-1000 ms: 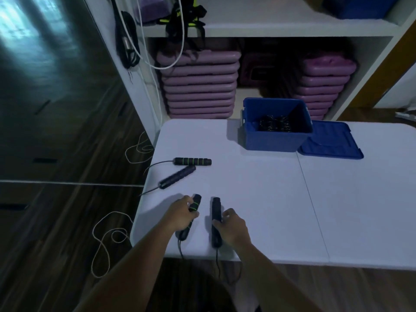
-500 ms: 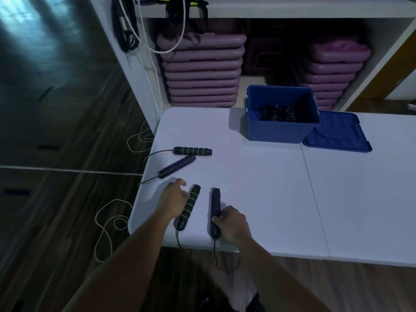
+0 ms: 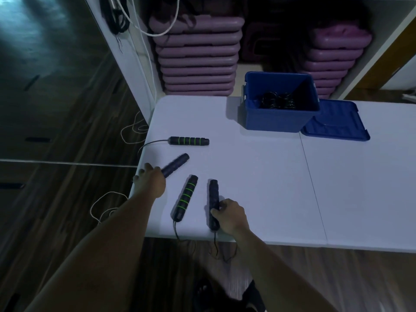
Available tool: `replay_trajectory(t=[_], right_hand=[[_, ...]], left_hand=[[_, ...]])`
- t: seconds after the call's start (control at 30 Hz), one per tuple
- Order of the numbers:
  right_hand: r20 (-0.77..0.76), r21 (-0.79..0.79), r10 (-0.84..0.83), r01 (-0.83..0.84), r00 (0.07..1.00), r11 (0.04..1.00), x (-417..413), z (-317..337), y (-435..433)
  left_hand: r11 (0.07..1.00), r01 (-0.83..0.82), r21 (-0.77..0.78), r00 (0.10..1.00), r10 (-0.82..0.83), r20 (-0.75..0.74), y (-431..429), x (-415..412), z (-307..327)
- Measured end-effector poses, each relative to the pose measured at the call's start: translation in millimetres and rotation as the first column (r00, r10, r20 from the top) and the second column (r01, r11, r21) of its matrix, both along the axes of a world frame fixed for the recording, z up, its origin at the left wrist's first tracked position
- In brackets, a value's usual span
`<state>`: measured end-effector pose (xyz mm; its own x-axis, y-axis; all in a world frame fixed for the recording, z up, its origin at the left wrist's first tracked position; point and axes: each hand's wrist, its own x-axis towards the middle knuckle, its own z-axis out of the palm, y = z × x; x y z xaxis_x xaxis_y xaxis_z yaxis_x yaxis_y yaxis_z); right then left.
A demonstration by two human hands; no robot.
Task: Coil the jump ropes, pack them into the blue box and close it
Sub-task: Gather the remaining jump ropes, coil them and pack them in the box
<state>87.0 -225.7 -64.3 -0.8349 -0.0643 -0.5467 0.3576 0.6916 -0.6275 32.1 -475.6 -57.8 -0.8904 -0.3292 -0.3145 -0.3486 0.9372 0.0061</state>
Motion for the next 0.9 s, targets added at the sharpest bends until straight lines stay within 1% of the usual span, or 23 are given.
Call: replay_trajectory(t=[0.07, 0.17, 0.23, 0.37, 0.43, 0.47, 0.5, 0.57, 0.6, 0.67, 0.7, 0.8, 0.9], right_hand=[[0.014, 0.002, -0.008, 0.008, 1.0, 1.0, 2.8, 1.1, 1.5], [0.042, -0.006, -0.039, 0.039, 0.998, 0.999, 6.6, 4.5, 5.7], [0.062, -0.031, -0.06, 0.062, 0.996, 0.998, 8.7, 6.8, 9.1], [0.124, -0.145, -0.168, 0.185, 0.978, 0.972, 14.6, 11.0, 16.4], [0.152, -0.213, -0.209, 0.239, 0.966, 0.948, 18.8, 14.5, 20.1], [0.166, -0.253, -0.231, 0.268, 0.959, 0.93, 21.1, 16.3, 21.8], [0.183, -0.295, -0.256, 0.302, 0.949, 0.907, 23.4, 19.3, 23.2], [0.229, -0.392, -0.299, 0.368, 0.927, 0.843, 28.9, 28.6, 25.4], [0.249, -0.433, -0.304, 0.387, 0.92, 0.814, 31.7, 33.7, 26.4], [0.269, -0.471, -0.298, 0.395, 0.916, 0.789, 37.8, 42.8, 28.8], [0.274, -0.481, -0.294, 0.396, 0.915, 0.782, 41.3, 46.7, 30.4], [0.293, -0.534, -0.294, 0.41, 0.91, 0.739, 51.2, 56.6, 34.2], [0.279, -0.609, -0.323, 0.427, 0.904, 0.668, 60.4, 67.6, 34.8]], left_hand=[[1.0, 0.014, 0.015, 1.0, -0.014, -0.012, -3.5, 13.4, -4.4], [0.99, -0.001, 0.138, 1.0, 0.002, -0.01, -8.9, 34.8, -7.6], [0.986, -0.005, 0.169, 1.0, 0.004, 0.006, -10.9, 50.3, -5.1], [0.985, -0.028, 0.169, 0.999, 0.021, 0.043, -10.6, 76.0, 6.9], [0.975, -0.063, 0.211, 0.994, 0.043, 0.098, -8.7, 83.1, 15.4], [0.96, -0.089, 0.265, 0.989, 0.053, 0.141, -6.8, 85.6, 20.5], [0.93, -0.13, 0.344, 0.98, 0.067, 0.189, -4.8, 87.1, 25.8], [0.839, -0.213, 0.5, 0.957, 0.076, 0.28, 2.0, 89.2, 40.6], [0.799, -0.242, 0.551, 0.947, 0.071, 0.314, 6.8, 89.9, 50.2], [0.732, -0.291, 0.616, 0.93, 0.064, 0.363, 18.2, 91.2, 69.8], [0.69, -0.319, 0.65, 0.922, 0.068, 0.38, 24.5, 91.9, 78.8], [0.524, -0.376, 0.764, 0.912, 0.064, 0.405, 43.0, 95.3, 100.8], [0.399, -0.353, 0.846, 0.924, 0.008, 0.382, 62.4, 100.3, 119.9]])
